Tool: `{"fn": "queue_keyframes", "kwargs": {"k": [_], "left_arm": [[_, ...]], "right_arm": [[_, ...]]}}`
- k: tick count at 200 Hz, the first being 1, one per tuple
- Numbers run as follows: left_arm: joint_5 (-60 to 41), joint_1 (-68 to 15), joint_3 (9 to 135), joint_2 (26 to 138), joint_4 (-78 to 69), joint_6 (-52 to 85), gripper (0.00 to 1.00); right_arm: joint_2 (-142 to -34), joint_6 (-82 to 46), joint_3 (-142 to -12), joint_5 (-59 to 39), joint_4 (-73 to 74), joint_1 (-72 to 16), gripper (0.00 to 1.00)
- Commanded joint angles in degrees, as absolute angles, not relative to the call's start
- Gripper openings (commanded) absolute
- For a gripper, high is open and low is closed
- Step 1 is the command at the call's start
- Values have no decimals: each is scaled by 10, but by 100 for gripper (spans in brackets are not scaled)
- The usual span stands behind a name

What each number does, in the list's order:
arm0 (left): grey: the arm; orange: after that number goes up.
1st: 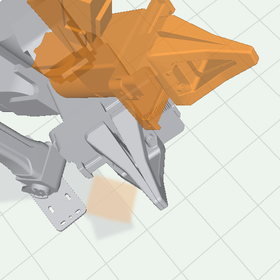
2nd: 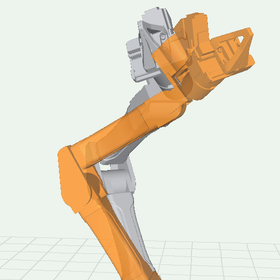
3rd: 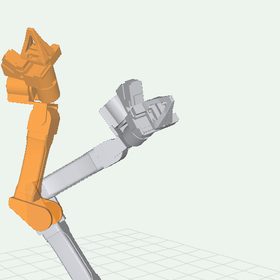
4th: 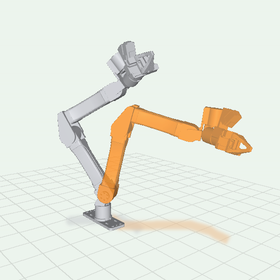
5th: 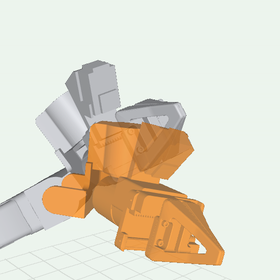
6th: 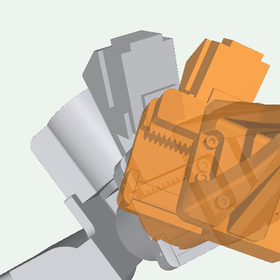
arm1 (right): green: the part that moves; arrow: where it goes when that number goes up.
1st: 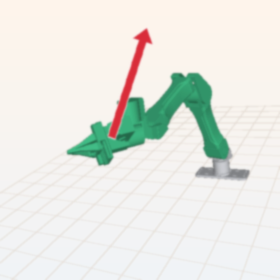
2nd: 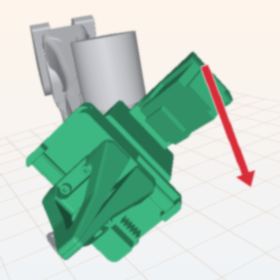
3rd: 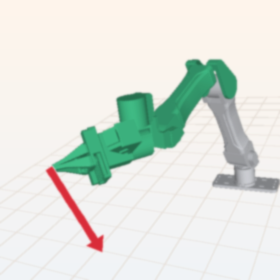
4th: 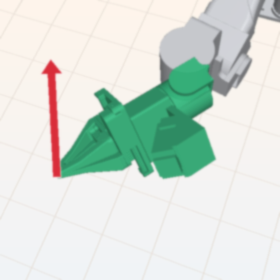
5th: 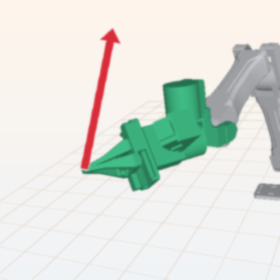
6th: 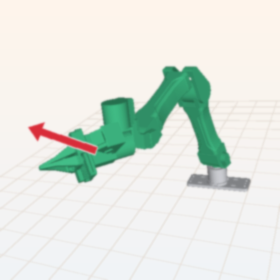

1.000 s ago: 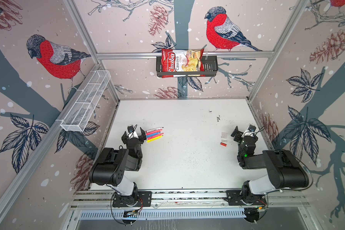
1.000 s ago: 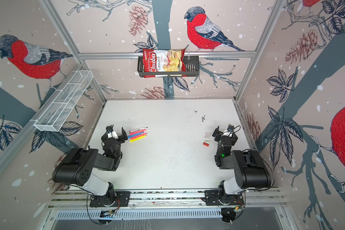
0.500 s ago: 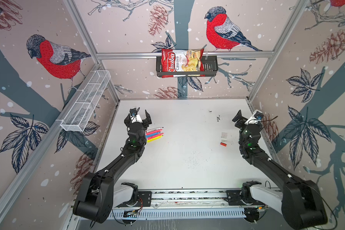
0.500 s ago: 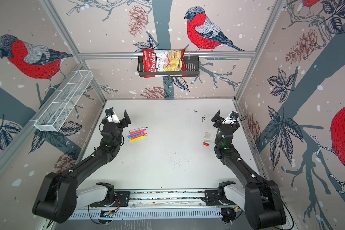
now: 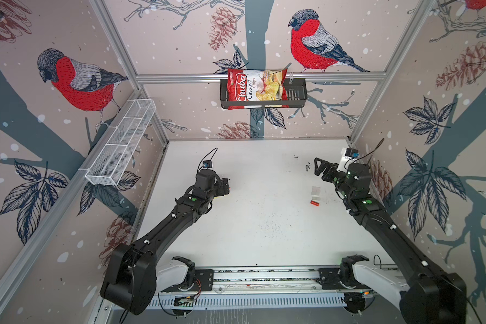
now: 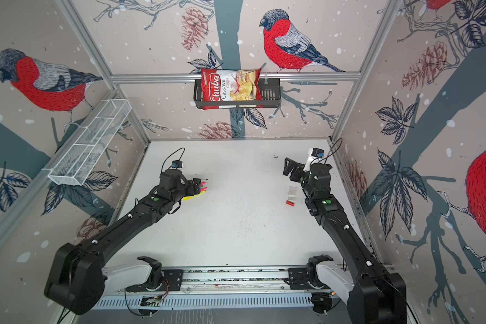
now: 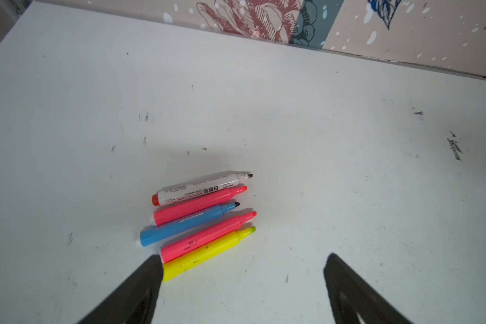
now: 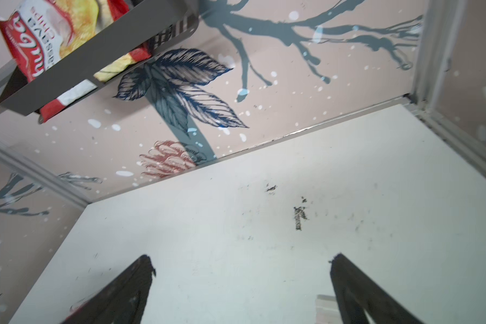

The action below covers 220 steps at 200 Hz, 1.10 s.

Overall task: Insert the pens into the pen caps
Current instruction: 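Move the left gripper over the markers while the right gripper moves toward the caps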

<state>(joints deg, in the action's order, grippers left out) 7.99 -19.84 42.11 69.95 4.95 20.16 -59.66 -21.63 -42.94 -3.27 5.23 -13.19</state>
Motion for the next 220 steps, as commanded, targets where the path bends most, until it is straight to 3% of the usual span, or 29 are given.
{"fn": "queue_keyframes", "kwargs": {"k": [1,35,77,126,144,193,220], "left_arm": [[69,-175,430,720,48,225,87],[2,-111,467,785,12,228,81],[15,-101,609,912,112,188,73],[-38,-98,738,1007,220,117,68],[-68,-102,786,1035,271,77,62],[-50,-127,911,1080,400,-55,68],[-48,-150,911,1079,421,-106,68]], "right_arm": [[-610,-189,-454,-78,4,-150,100],[-623,-179,-472,-106,-16,-157,99],[-622,-166,-474,-117,-29,-158,99],[-621,-156,-477,-122,-36,-158,100],[-620,-151,-473,-145,-27,-161,100],[-615,-140,-449,-180,11,-187,100],[-618,-146,-450,-193,8,-186,99]]}}
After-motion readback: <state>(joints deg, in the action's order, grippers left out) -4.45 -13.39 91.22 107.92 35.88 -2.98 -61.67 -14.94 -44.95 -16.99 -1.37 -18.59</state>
